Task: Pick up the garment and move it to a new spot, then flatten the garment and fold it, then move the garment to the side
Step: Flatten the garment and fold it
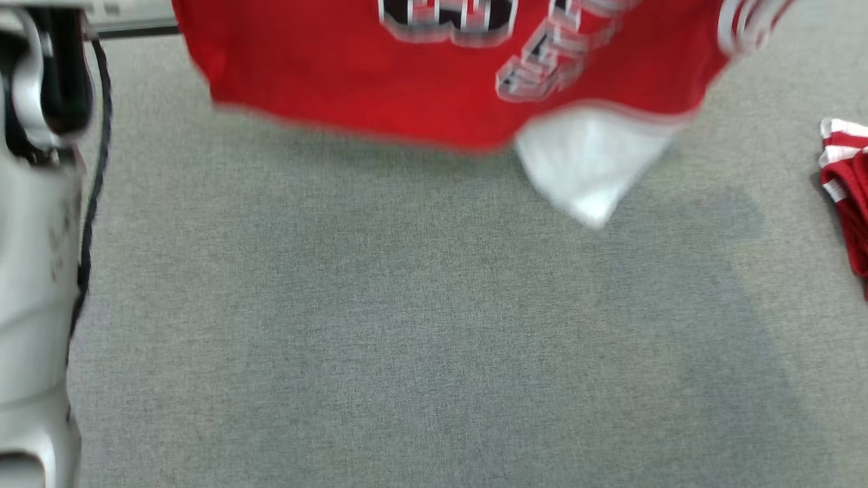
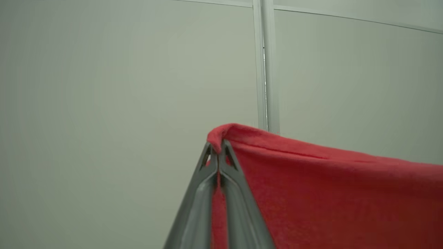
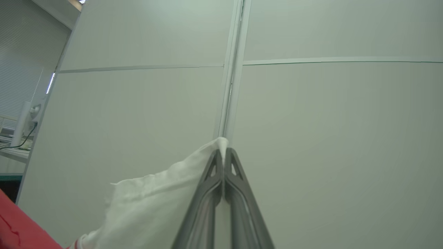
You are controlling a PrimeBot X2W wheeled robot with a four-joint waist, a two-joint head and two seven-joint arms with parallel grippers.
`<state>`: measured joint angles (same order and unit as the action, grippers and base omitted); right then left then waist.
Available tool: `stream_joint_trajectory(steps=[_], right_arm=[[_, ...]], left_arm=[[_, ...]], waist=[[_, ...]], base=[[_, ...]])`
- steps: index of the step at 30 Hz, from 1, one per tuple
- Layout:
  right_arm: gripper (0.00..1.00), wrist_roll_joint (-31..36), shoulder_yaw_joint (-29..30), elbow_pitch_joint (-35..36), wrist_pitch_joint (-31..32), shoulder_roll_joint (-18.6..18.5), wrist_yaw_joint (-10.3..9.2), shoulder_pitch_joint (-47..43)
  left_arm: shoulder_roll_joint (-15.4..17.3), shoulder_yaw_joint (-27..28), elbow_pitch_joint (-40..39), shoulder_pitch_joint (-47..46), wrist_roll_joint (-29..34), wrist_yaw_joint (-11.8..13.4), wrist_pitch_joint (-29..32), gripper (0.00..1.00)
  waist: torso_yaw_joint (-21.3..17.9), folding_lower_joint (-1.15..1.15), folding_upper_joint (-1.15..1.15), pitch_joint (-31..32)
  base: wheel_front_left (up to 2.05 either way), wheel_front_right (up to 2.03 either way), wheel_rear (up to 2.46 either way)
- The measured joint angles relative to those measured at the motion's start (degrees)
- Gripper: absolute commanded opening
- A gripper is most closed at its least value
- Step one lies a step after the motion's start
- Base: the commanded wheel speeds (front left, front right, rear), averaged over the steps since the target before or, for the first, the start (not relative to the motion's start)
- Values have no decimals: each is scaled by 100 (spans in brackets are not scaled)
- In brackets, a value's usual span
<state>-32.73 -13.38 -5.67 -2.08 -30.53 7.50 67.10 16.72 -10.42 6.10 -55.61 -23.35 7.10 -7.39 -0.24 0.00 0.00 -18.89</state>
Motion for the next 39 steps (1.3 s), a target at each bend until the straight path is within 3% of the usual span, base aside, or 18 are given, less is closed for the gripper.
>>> stream_joint_trajectory(steps=[5, 6, 10, 15, 22, 27, 30, 39], right_arm=[[0, -143, -589, -1199, -458, 268, -1, 1241], [0, -213, -900, -1680, -561, 411, -1, 1538], [0, -461, -1588, -2528, -697, 701, 0, 1800], [0, -926, -2359, -3377, -871, 1059, 0, 1514], [0, -1693, -3190, -4069, -1151, 1385, -1, 361], [0, -2263, -3359, -3929, -1269, 1376, -1, -641], [0, -2306, -2873, -3346, -1282, 1281, -1, -1176], [0, -1540, -1608, -1702, -1287, 1125, -1, -3584]], left_arm=[[-111, -58, 1293, -1023, 51, -153, -272, 0], [-148, -101, 1850, -1292, 62, -214, -355, 0], [-203, -320, 2910, -1558, 222, -301, -447, 0], [-538, -385, 4110, -1550, 100, -483, -586, 0], [-876, -202, 5332, -889, -222, -689, -735, 0], [-987, 134, 5185, -266, -349, -760, -759, 0], [-973, 397, 4708, 265, -300, -779, -769, 0], [-1034, 1144, 3233, 2248, 40, -743, -770, 0]], waist=[[32, 0, 0, -252], [28, 0, 0, -316], [-12, 0, 0, -456], [-96, 0, 0, -642], [-213, 0, 0, -877], [-201, 0, 0, -873], [-226, 0, 0, -843], [-318, 0, 0, -372]], base=[[0, 0, 0], [0, 0, 0], [0, 0, 0], [0, 0, 0], [0, 0, 0], [0, 0, 0], [0, 0, 0], [0, 0, 0]])
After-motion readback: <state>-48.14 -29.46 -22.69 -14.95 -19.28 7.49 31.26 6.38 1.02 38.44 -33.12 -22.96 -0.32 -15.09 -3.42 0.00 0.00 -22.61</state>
